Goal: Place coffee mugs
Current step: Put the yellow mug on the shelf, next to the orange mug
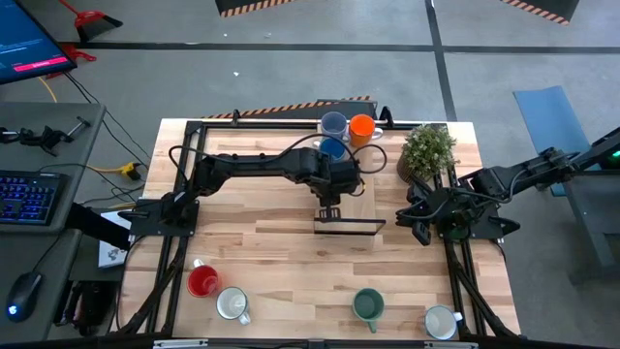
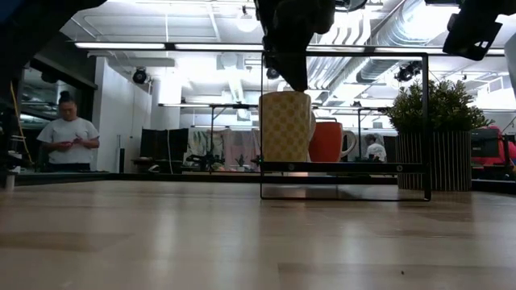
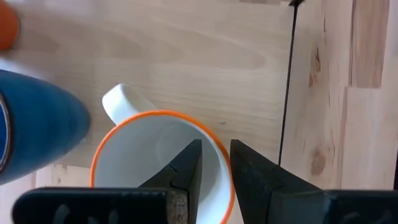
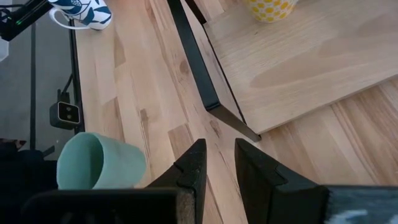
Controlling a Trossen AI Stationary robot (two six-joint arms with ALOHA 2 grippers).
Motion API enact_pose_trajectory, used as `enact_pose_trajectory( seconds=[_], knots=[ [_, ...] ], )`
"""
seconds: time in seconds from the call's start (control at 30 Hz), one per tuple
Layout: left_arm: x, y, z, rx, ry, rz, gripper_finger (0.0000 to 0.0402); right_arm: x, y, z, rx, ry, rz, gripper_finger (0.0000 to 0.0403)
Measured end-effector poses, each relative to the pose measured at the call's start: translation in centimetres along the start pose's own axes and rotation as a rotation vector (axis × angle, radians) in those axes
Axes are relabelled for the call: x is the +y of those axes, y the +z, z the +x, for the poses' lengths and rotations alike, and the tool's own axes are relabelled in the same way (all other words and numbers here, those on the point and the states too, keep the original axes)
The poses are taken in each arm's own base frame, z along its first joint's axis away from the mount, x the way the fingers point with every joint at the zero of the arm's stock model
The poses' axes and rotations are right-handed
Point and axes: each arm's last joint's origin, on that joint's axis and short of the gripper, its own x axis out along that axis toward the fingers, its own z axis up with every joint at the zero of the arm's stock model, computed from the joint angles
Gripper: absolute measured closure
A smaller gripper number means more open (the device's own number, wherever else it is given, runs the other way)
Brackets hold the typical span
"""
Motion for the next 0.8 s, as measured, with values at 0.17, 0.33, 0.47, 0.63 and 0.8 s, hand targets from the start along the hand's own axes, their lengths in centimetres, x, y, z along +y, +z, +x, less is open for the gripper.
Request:
enact_pose_trajectory(
  seconds=[0.17,0.33,0.47,0.63,0.8],
  knots=[
    [0.0,0.3,-0.1,-0.033,0.000,-0.003,0.0328,0.0,0.0,0.0,-0.003,-0.004,-0.015,0.0338],
    [0.2,0.6,-2.6,-0.049,-0.001,-0.008,0.0328,0.0,0.0,0.0,-0.005,-0.005,-0.017,0.0338],
    [-0.2,-1.0,-4.5,0.046,0.004,-0.009,0.0328,0.0,0.0,0.0,-0.005,-0.005,-0.018,0.0338],
    [-1.1,-2.9,-4.4,0.218,0.048,0.003,0.0328,-0.1,0.0,0.0,0.001,-0.009,-0.019,0.0338],
    [-1.4,-3.8,-3.1,0.298,0.086,0.029,0.0328,-0.1,-0.1,0.0,0.008,-0.009,-0.010,0.0338]
  ],
)
